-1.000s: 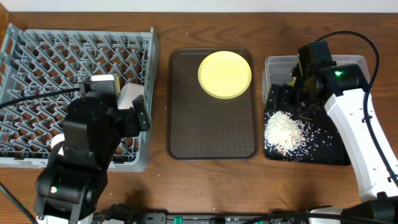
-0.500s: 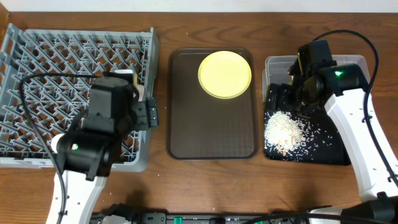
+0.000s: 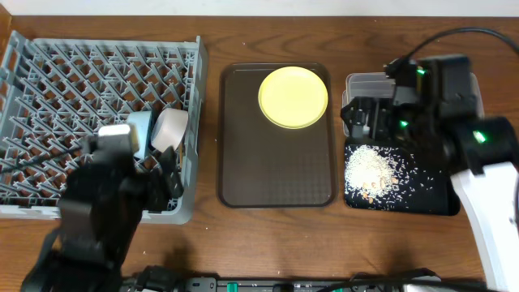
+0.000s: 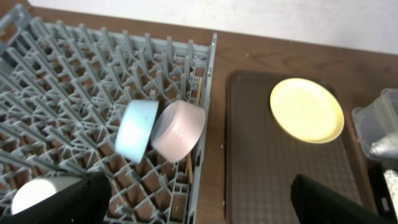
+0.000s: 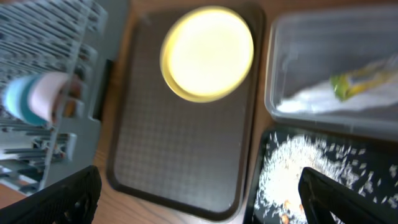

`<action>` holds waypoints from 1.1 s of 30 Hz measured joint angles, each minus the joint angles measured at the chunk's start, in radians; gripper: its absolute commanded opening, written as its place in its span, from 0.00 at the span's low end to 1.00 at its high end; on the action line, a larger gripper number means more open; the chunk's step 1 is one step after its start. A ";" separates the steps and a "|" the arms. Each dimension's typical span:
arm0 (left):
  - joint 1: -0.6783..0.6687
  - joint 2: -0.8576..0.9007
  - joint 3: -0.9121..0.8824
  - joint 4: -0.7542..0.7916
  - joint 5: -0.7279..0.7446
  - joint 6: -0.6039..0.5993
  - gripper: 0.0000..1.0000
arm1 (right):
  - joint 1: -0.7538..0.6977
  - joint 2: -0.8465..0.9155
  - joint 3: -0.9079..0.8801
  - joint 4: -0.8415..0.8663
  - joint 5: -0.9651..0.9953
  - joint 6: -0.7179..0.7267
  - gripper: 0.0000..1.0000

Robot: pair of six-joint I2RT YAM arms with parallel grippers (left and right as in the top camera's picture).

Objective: Sort waste into correct bins and load items into the dishwasher
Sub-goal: 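Release the blue bowl and withdraw the left gripper from the rack, then reach the right gripper to the yellow plate and pinch its edge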

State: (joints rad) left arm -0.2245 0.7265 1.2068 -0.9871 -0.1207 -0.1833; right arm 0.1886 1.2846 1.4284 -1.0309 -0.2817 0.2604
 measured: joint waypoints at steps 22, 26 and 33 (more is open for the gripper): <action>0.000 -0.050 0.000 -0.104 0.029 -0.008 0.97 | 0.070 -0.080 0.003 -0.063 0.013 -0.080 0.99; 0.000 -0.050 0.000 -0.103 0.040 -0.008 0.97 | 0.100 0.000 0.003 -0.072 0.046 -0.065 0.99; 0.000 -0.050 0.000 -0.002 0.051 -0.023 0.97 | 0.206 0.195 0.003 -0.064 0.061 -0.059 0.99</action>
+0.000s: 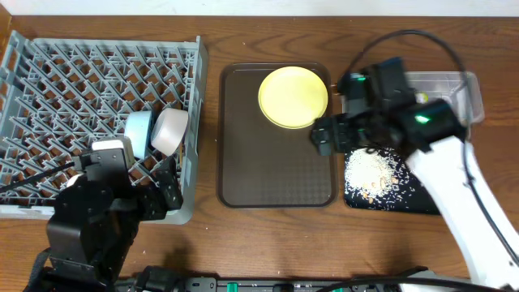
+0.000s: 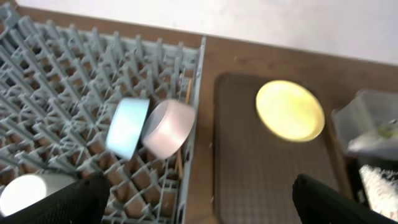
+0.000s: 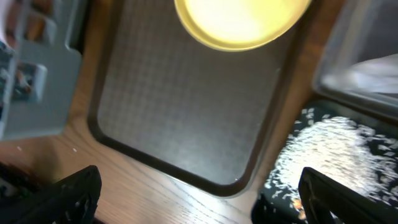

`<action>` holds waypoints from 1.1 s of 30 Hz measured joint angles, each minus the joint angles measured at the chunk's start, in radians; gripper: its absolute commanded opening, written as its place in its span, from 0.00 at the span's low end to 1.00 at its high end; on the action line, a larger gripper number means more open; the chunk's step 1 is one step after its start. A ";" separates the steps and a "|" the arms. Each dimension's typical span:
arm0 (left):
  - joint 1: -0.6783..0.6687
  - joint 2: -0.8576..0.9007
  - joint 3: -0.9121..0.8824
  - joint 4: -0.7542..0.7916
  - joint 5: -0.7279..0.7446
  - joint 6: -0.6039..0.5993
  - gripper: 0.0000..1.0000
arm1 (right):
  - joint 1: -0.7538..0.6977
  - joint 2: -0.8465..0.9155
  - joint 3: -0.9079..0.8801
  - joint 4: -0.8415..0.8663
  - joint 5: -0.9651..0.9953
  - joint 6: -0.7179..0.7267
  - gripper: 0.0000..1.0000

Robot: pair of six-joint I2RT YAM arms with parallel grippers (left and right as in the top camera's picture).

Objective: Sort waste into correct bins and load items into the dishwasher
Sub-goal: 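Reach the right gripper to the yellow plate and pinch its edge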

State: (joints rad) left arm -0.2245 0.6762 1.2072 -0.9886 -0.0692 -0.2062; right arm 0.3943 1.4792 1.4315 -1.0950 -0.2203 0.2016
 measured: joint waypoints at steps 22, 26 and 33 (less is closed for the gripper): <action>0.000 0.024 0.000 -0.011 0.034 -0.016 0.99 | 0.052 -0.052 0.003 0.146 0.016 -0.039 0.99; 0.000 0.085 0.000 -0.009 0.071 -0.029 0.99 | 0.065 0.051 0.003 0.228 0.031 -0.066 0.99; 0.000 0.174 0.000 0.022 0.114 -0.030 0.99 | 0.082 0.217 0.003 0.359 0.047 -0.065 0.81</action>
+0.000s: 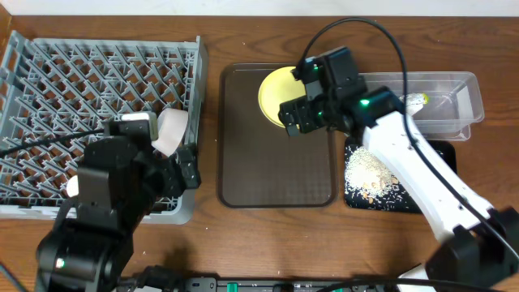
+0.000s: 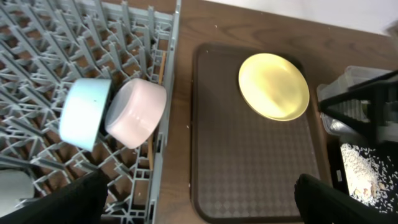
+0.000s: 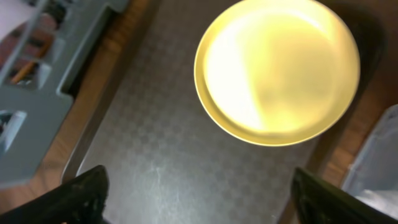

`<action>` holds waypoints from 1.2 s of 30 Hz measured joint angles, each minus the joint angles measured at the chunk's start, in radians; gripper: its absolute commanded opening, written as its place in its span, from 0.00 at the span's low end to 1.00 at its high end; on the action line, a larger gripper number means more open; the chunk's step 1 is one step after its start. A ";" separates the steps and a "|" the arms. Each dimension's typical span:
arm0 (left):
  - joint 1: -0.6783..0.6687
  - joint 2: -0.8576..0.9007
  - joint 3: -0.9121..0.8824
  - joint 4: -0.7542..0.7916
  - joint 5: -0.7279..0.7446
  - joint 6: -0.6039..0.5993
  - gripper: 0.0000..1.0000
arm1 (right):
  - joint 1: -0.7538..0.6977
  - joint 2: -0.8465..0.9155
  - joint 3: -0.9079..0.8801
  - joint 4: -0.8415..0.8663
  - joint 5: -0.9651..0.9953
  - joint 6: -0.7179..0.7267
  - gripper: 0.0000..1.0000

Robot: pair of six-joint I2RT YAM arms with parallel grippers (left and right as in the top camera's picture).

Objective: Sort waste into correct bins and load items into the dishwasher
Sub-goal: 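Reach the right gripper to the yellow plate and pinch its edge, then lift the yellow plate and pass it to the left gripper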

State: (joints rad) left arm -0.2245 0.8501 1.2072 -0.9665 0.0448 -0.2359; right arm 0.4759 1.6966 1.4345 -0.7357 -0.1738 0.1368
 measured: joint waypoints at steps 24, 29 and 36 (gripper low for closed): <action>0.000 0.037 0.000 -0.059 0.009 0.000 0.99 | -0.061 0.377 0.000 0.065 0.137 0.835 0.40; 0.000 0.037 0.000 -0.062 0.009 0.000 0.99 | -0.053 0.384 0.000 0.060 0.171 0.845 0.01; 0.000 0.038 0.000 -0.063 0.009 0.000 0.98 | -0.054 0.376 0.008 0.053 0.169 0.784 0.01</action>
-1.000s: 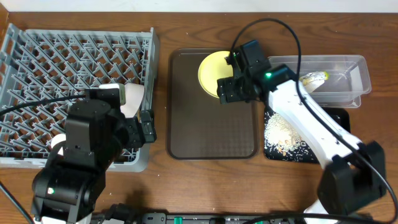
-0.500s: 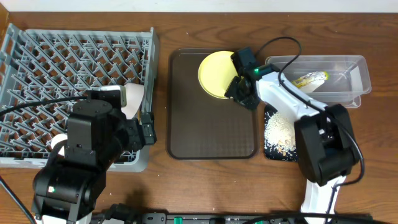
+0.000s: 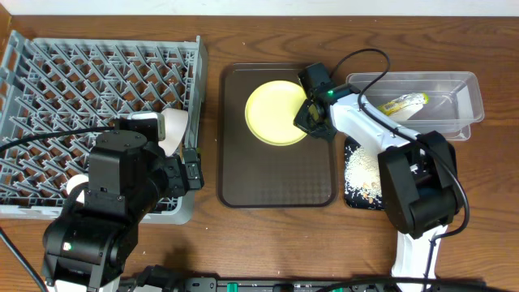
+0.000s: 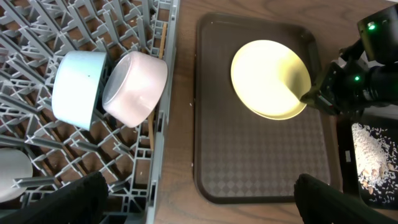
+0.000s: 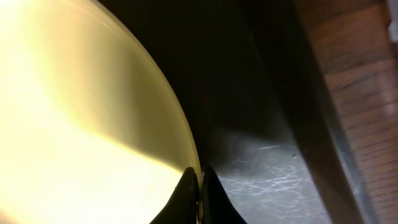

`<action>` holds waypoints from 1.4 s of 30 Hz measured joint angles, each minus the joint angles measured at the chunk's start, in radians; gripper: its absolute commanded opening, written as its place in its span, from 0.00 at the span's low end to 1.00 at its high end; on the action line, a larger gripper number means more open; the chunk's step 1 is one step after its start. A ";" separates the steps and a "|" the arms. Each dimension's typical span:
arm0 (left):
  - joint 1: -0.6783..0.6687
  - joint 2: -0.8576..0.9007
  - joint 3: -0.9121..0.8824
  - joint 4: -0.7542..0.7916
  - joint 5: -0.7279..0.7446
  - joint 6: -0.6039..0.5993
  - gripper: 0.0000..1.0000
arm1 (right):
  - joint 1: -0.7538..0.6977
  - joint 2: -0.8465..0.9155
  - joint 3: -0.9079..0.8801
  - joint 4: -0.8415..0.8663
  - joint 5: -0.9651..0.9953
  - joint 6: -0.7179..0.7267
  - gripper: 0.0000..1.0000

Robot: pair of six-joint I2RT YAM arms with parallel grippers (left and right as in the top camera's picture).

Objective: Sort waste into correct bins and load items into the dishwasher
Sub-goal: 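Lift the yellow plate and pass it to the left gripper, then carry the yellow plate with the left gripper into the dish rack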

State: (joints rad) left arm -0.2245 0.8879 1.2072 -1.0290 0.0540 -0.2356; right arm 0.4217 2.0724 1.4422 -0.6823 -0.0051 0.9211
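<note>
A yellow plate lies at the back of the brown tray, tipped up at its right edge. My right gripper is shut on that rim; the wrist view shows both fingertips pinched on the plate. A pale blue cup and a pink bowl stand on edge in the grey dish rack. My left gripper hangs open over the rack's right front corner, holding nothing. The left wrist view shows the plate and the right gripper at its right edge.
A clear plastic bin at the back right holds a wrapper. A black tray in front of it carries spilled rice. A white cup lies in the rack's front left. The right arm's cable loops over the tray's back edge.
My right gripper was open above the plate's right side; now it is down at the plate's right rim and shut on it. The plate has shifted left and tilted. The left arm barely moved.
My right gripper was open over the clear bin and rice tray. It then stood over the brown tray's right edge, then above the yellow plate. Now it is shut on the plate's rim. My left gripper stayed open over the rack's right front throughout.
</note>
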 measured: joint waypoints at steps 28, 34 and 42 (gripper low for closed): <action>0.000 0.003 0.000 0.198 0.277 -0.027 0.99 | -0.094 -0.521 -0.004 0.010 -0.766 -0.846 0.01; 0.000 0.037 0.000 0.200 0.352 -0.038 0.60 | -0.060 -0.521 -0.004 0.045 -0.841 -0.861 0.01; -0.003 0.077 0.001 0.208 0.408 -0.014 0.08 | 0.002 -0.521 -0.005 0.074 -0.814 -0.863 0.08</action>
State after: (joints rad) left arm -0.2276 0.9646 1.2079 -0.8215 0.4622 -0.2501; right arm 0.4240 1.5509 1.4368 -0.6086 -0.8188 0.0586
